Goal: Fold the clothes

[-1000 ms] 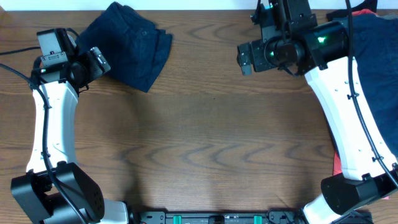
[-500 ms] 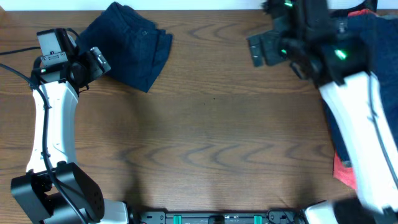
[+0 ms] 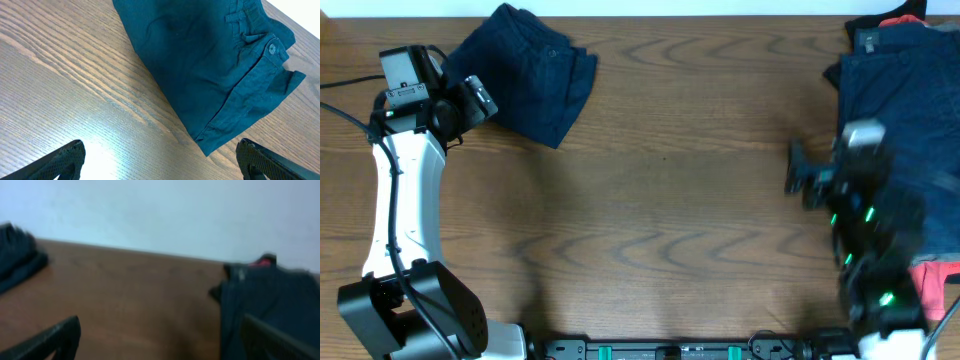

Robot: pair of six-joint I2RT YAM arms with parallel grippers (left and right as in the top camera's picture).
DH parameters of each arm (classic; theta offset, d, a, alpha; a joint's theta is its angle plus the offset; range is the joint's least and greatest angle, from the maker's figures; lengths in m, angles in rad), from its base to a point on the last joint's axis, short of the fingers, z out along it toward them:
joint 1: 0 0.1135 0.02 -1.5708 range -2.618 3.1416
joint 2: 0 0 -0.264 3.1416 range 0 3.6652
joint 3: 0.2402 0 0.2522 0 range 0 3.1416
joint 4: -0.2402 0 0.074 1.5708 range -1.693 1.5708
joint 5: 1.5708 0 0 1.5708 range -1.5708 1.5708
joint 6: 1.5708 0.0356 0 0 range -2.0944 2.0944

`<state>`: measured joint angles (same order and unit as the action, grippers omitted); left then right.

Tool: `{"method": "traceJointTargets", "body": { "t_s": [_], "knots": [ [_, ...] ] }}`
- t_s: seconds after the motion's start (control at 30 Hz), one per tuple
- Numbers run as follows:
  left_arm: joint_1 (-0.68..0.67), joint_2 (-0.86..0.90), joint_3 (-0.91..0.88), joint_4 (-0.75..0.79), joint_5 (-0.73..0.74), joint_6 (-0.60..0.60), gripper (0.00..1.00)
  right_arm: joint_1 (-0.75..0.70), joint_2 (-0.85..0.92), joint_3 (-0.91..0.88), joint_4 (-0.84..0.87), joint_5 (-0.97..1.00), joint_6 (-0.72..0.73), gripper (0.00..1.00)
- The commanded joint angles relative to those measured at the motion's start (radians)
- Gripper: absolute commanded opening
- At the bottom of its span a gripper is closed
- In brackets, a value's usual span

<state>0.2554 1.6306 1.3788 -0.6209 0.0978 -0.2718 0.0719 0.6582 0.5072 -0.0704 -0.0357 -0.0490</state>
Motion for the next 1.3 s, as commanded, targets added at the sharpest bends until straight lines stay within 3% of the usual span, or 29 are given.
{"method": "traceJointTargets", "body": {
  "t_s": [0.0,0.27,0.6,1.27],
  "knots": [
    [0.007,0.005,0.006,0.000,-0.002,0.013,0.98,-0.021,-0.176,-0.205,0.077,-0.025,0.010,0.99],
    [0.007,0.005,0.006,0.000,-0.002,0.013,0.98,-0.021,-0.470,-0.473,0.108,-0.026,0.071,0.99],
    [0.007,0.005,0.006,0.000,-0.002,0.013,0.98,-0.020,-0.655,-0.502,0.006,-0.090,0.071,0.99],
    [0.007,0.005,0.006,0.000,-0.002,0.013,0.98,-0.019,-0.652,-0.502,0.008,-0.096,0.071,0.99]
  ]
}}
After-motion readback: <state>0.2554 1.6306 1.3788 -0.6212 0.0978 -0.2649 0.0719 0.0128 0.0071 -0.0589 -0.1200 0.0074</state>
